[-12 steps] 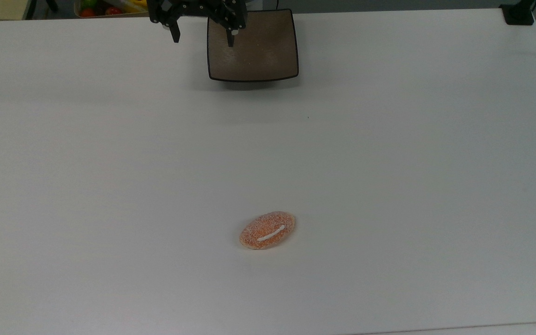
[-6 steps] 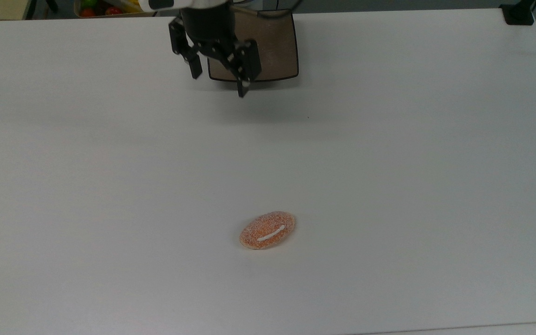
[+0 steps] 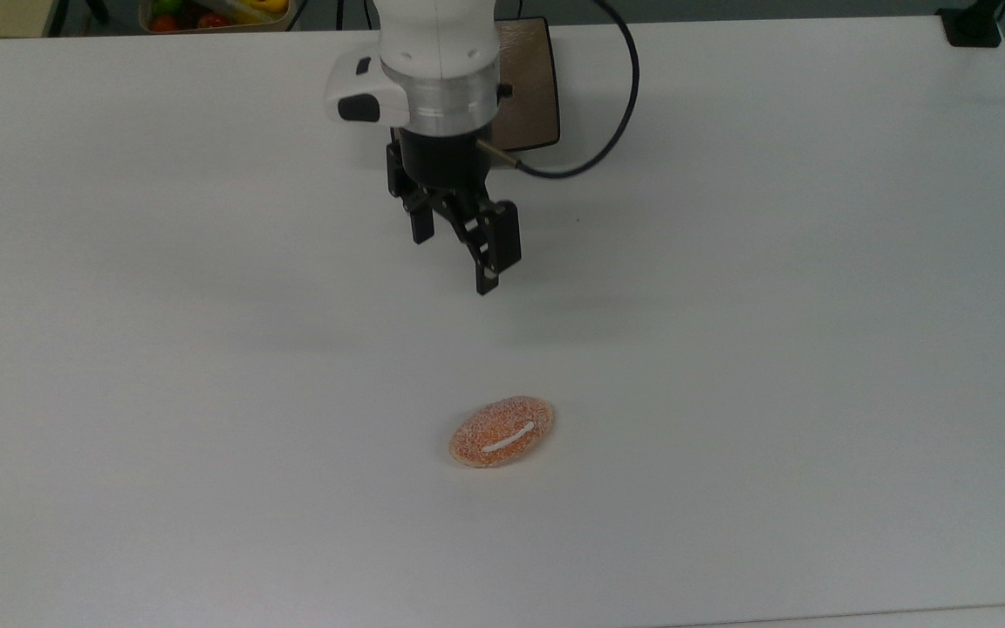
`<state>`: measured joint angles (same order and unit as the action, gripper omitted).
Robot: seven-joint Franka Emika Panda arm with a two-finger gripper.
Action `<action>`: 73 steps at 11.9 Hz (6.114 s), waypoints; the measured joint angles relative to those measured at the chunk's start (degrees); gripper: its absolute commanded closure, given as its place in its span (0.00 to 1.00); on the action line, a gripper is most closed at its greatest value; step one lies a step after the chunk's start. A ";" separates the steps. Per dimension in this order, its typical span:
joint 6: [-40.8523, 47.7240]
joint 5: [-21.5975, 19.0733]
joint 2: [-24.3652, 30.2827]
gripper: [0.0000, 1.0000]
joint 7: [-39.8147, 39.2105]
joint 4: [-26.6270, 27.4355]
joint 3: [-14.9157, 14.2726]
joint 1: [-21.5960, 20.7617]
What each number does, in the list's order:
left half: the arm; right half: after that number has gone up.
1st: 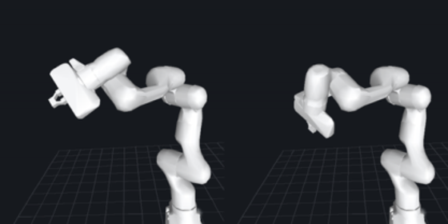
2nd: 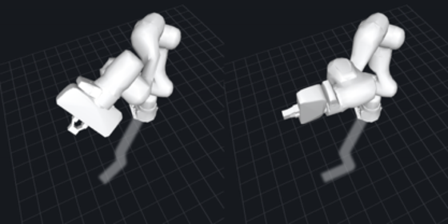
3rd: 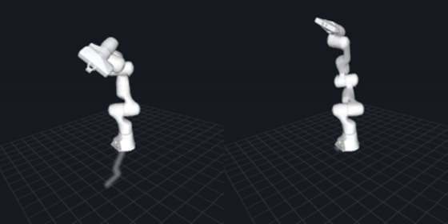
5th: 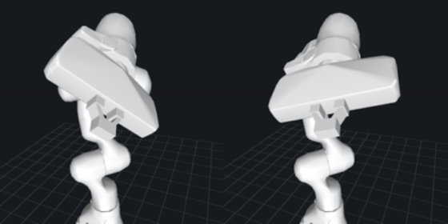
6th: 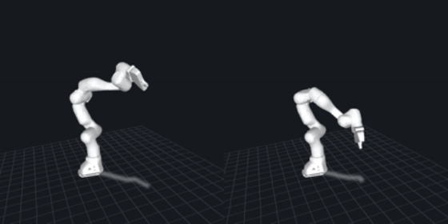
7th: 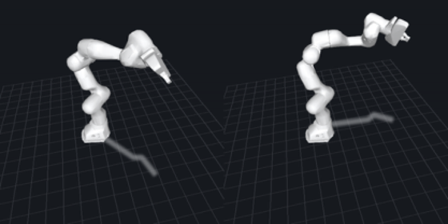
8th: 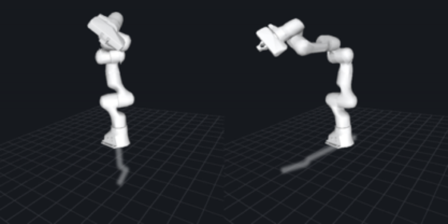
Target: Bread is placed on a ceramic plate
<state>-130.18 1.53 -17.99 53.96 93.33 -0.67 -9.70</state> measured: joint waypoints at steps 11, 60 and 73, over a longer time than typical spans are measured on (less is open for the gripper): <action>-8.46 3.82 -19.48 0.00 8.53 -13.11 -4.91 -6.03; 27.20 -5.59 28.49 0.58 -51.29 33.18 -2.89 -4.81; 24.75 -5.59 23.49 0.00 -51.19 25.38 -2.81 -5.48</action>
<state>-105.43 -4.06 5.50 2.77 118.70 -3.48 -15.18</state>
